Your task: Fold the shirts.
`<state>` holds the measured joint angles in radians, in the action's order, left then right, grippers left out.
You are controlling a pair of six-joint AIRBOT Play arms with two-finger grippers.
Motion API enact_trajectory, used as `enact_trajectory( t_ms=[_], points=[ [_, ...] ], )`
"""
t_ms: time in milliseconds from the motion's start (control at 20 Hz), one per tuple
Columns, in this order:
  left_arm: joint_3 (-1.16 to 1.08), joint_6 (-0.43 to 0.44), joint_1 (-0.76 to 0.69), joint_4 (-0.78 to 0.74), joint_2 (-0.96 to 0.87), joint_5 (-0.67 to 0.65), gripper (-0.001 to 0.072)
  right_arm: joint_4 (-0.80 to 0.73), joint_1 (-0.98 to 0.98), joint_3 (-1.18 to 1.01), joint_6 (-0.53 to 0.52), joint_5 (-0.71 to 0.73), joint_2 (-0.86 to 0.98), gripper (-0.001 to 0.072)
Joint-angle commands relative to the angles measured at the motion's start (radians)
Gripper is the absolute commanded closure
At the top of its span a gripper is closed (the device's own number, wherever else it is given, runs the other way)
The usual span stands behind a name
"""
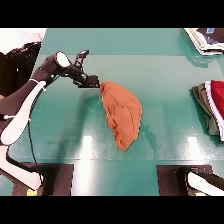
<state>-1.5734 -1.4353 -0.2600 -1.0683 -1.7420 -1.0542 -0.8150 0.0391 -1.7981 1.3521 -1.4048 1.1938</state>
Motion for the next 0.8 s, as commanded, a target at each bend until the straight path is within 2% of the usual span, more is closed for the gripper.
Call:
enact_trajectory(
  t_ms=[0,150,200,250,300,450,500,550,750],
  points=[
    [-0.001,0.146,0.018,0.188,-0.088,0.105,0.0094,0.001,0.001,0.074,0.048,-0.023,-0.001,0.0696],
    [-0.001,0.161,0.018,0.225,-0.125,0.132,0.0096,0.002,0.002,0.195,0.061,-0.002,-0.019,0.0696],
    [-0.001,0.161,0.018,0.225,-0.128,0.138,0.0172,0.001,0.002,0.241,0.061,0.015,-0.033,0.0696],
    [-0.001,0.162,0.018,0.228,-0.130,0.150,0.0290,0.000,0.002,0.286,0.061,0.034,-0.049,0.0696],
    [-0.001,0.164,0.018,0.228,-0.130,0.164,0.0344,0.000,0.002,0.336,0.061,0.051,-0.068,0.0696],
    [-0.001,0.164,0.018,0.235,-0.130,0.177,0.0347,0.000,0.002,0.476,0.061,0.071,-0.116,0.0696],
    [-0.001,0.164,0.018,0.235,-0.130,0.179,0.0372,0.000,0.002,0.520,0.061,0.072,-0.129,0.0696],
    [-0.001,0.165,0.021,0.234,-0.129,0.179,0.0687,0.000,0.002,0.567,0.061,0.077,-0.142,0.0696],
    [-0.003,0.167,0.022,0.226,-0.122,0.156,0.0682,0.000,0.002,0.754,0.061,0.114,-0.181,0.0696]
  ],
)
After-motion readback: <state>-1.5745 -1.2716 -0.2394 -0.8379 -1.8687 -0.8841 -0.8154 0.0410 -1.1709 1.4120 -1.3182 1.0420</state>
